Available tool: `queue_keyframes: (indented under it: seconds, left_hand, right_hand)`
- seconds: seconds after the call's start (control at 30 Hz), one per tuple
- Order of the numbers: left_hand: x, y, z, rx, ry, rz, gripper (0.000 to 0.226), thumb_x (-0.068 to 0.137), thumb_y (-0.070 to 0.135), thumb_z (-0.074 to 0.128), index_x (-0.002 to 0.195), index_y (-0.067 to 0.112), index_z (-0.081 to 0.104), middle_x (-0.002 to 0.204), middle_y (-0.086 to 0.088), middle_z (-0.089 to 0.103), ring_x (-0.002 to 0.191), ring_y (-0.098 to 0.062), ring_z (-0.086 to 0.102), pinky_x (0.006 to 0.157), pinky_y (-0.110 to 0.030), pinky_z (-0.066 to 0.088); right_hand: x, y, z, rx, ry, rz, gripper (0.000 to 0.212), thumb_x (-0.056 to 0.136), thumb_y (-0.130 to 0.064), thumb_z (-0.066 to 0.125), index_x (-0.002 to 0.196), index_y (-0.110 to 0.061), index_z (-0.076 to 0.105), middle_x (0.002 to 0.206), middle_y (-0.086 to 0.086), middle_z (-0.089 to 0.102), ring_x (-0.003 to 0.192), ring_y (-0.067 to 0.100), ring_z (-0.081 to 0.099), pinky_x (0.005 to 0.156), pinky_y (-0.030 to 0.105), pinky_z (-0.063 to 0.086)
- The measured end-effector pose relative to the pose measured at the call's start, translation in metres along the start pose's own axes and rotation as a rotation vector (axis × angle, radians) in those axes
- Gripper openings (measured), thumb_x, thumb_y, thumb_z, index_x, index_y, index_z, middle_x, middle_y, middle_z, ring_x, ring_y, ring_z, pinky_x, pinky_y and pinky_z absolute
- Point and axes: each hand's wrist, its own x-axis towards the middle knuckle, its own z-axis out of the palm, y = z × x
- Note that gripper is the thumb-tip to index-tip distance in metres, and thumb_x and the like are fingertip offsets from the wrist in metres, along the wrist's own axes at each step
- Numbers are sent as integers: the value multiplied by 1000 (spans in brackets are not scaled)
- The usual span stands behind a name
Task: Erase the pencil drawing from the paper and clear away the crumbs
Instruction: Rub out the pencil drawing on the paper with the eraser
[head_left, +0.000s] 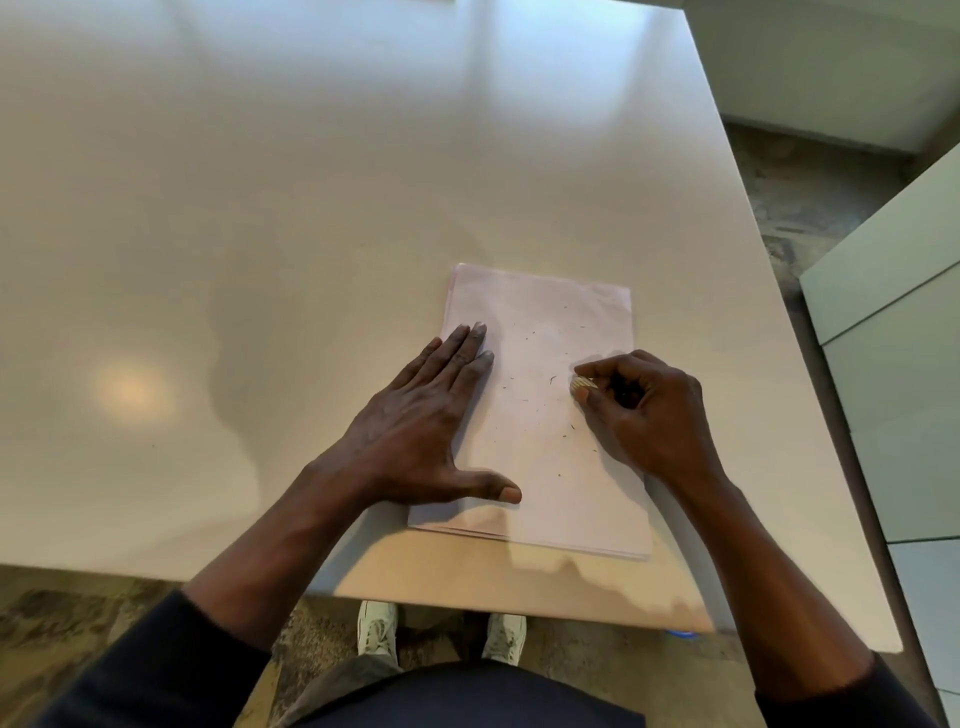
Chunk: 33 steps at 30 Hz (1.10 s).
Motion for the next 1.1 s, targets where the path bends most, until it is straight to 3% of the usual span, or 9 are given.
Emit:
queue_keyframes:
  seconds: [0.17, 0.33, 0.57, 0.67, 0.77, 0.97, 1.1]
  left_hand:
    - [-16, 1, 5, 22, -8, 7, 147, 70, 108, 39, 168, 15, -17, 173, 3, -34, 157, -7, -34, 134, -36, -8]
    - [-16, 2, 6, 23, -17, -4, 147, 68, 109, 37, 167, 17, -22, 171, 6, -38, 156, -6, -37, 134, -37, -8]
    - [-14, -1, 9, 17, -47, -8, 150, 67, 108, 42, 164, 18, -29, 166, 8, -46, 153, -7, -42, 133, -36, -12]
    - [-14, -2, 9, 23, -47, -10, 149, 68, 109, 41, 164, 18, -28, 166, 8, -46, 153, -6, -42, 132, -35, -13]
    - [-13, -1, 9, 20, -51, -14, 149, 67, 109, 40, 164, 19, -28, 166, 8, -46, 152, -6, -42, 132, -35, -13]
    - [-13, -2, 10, 27, -69, -21, 150, 67, 108, 42, 164, 18, -30, 165, 8, -47, 152, -7, -44, 132, -35, -15]
    - [-14, 0, 8, 28, -57, -24, 149, 69, 108, 42, 164, 18, -28, 166, 7, -46, 152, -6, -43, 131, -34, -15]
  right_hand:
    - [1, 0, 0, 11, 4, -1, 17, 88, -16, 87, 103, -23, 85, 97, -11, 77, 83, 9, 72, 76, 10, 50]
    - [-12, -13, 2, 32, 18, -39, 15, 86, -18, 90, 99, -21, 84, 90, -14, 77, 73, 8, 71, 70, 15, 54]
    - [-44, -25, 9, 59, -281, -240, 14, 84, -18, 93, 92, -17, 81, 90, -12, 74, 72, 12, 70, 64, 21, 56]
    - [-33, -24, 9, 47, -220, -213, 13, 85, -20, 92, 93, -16, 83, 88, -13, 74, 71, 11, 69, 66, 14, 51]
    - [-22, -24, 13, 23, -126, -202, 12, 87, -21, 91, 94, -15, 83, 85, -13, 73, 69, 14, 68, 64, 18, 53]
    - [-33, -27, 10, 66, -325, -246, 10, 86, -16, 91, 92, -17, 83, 88, -16, 73, 75, 13, 70, 67, 16, 53]
    - [-17, -19, -3, 24, -129, -132, 13, 82, -19, 94, 91, -18, 84, 85, -13, 77, 71, 13, 71, 66, 24, 57]
